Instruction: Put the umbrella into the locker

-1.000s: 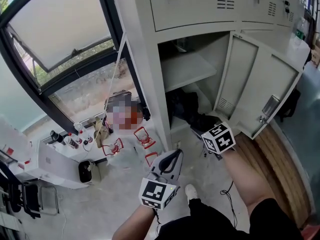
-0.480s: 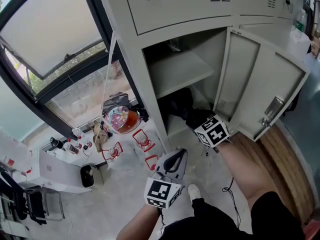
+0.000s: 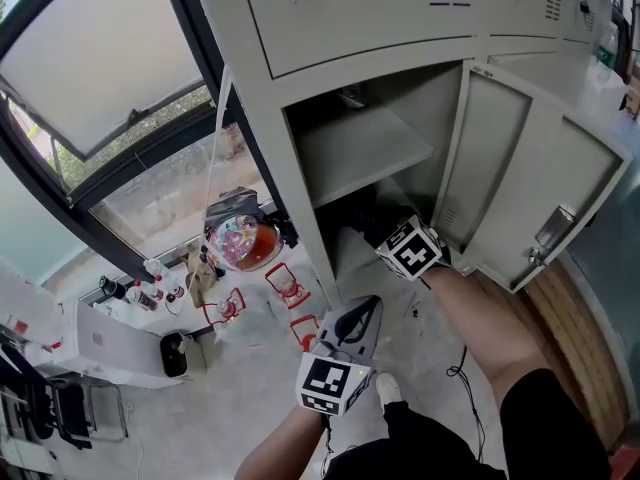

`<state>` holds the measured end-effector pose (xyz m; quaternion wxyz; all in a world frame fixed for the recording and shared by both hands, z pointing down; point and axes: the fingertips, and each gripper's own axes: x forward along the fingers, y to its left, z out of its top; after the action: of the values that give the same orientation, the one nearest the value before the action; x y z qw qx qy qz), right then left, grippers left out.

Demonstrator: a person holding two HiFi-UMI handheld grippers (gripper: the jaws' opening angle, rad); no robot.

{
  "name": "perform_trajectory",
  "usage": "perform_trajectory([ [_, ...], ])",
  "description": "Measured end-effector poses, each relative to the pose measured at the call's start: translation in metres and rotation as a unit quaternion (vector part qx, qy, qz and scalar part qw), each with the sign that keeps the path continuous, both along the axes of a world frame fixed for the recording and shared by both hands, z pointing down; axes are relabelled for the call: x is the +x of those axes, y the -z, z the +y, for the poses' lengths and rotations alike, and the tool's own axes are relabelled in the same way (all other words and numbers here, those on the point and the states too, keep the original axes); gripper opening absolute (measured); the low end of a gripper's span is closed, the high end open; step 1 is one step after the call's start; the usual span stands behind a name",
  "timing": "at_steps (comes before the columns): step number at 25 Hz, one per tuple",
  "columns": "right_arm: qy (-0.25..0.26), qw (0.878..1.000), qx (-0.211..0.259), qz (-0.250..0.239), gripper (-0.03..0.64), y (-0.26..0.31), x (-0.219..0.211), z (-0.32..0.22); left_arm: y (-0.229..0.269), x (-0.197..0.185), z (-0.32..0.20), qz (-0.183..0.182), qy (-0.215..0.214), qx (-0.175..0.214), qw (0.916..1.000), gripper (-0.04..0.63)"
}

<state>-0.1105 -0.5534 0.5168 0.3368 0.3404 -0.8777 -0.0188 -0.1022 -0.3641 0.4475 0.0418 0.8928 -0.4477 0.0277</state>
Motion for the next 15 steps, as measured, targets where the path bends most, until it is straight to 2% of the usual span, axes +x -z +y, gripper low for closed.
perform_trajectory([
  [15,0.016,0.999,0.017,0.046,0.282,-0.015,-0.02,-0.043,-0.004,-0.012,-0.009,-0.002,0.014,-0.006,0.9999,0.018],
])
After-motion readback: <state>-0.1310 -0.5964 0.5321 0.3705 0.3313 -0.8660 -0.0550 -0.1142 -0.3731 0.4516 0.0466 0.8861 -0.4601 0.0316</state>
